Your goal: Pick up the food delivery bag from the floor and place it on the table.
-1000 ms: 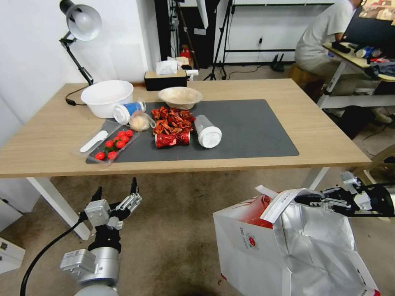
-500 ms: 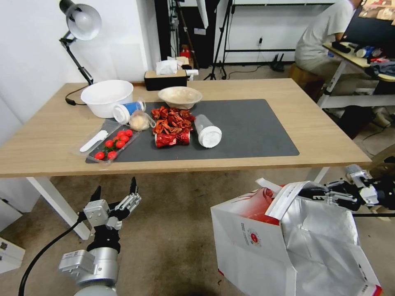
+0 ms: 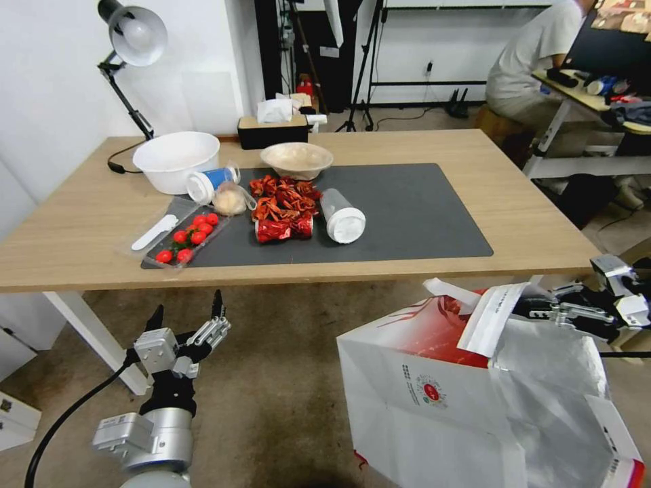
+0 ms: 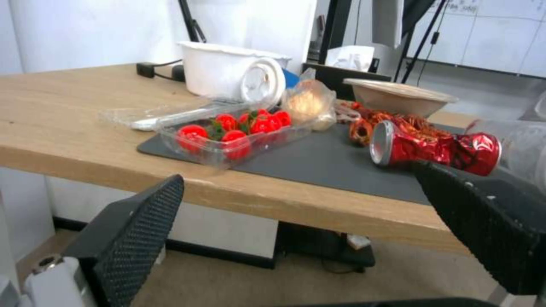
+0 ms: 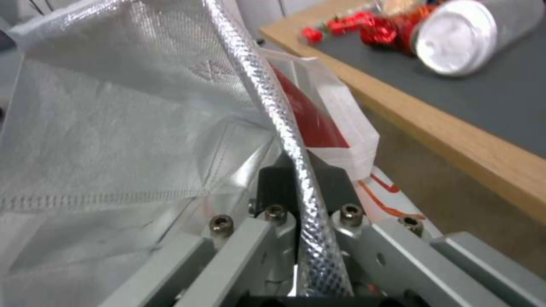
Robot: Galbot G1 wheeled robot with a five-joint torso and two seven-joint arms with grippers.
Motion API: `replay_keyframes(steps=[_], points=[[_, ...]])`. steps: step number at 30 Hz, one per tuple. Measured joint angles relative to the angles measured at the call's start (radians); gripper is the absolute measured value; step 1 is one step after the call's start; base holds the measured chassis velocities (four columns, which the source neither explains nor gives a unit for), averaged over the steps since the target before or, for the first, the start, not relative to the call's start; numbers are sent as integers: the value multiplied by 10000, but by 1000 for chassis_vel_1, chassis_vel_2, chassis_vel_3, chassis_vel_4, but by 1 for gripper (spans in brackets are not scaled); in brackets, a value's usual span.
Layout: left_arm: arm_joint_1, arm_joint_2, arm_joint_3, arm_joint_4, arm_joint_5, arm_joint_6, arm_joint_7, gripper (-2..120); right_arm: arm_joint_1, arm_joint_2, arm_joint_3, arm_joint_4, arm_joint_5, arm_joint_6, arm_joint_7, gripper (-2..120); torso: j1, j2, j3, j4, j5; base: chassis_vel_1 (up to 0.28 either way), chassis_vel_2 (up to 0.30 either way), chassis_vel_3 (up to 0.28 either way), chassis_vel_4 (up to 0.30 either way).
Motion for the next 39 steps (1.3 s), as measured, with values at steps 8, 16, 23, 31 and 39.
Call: replay_keyframes(steps=[8, 16, 23, 31, 39], points=[[104, -54, -84, -136, 47, -11, -14, 100, 18, -41, 127, 131, 864, -156, 51, 0, -2, -3, -3, 0, 1, 0, 0, 0, 0], [167, -208, -77, -154, 170, -33, -23, 100, -21, -14, 369, 387, 2682, -345, 547, 0, -3, -5, -4, 0, 0, 0, 0, 0, 0], [190, -239, -76, -165, 193, -47, -45, 100, 3, 139, 470, 629, 3723, -412, 1055, 0, -4, -8, -5, 0, 0, 0, 0, 0, 0], [204, -239, -77, -165, 202, -65, -59, 100, 158, 214, 515, 732, 4257, -364, 1639, 0, -5, -9, -6, 0, 0, 0, 0, 0, 0], [198, -236, -66, -115, 232, -86, -74, 100, 350, 418, 648, 865, 5235, -94, 2594, 0, -5, -10, -6, 0, 0, 0, 0, 0, 0]])
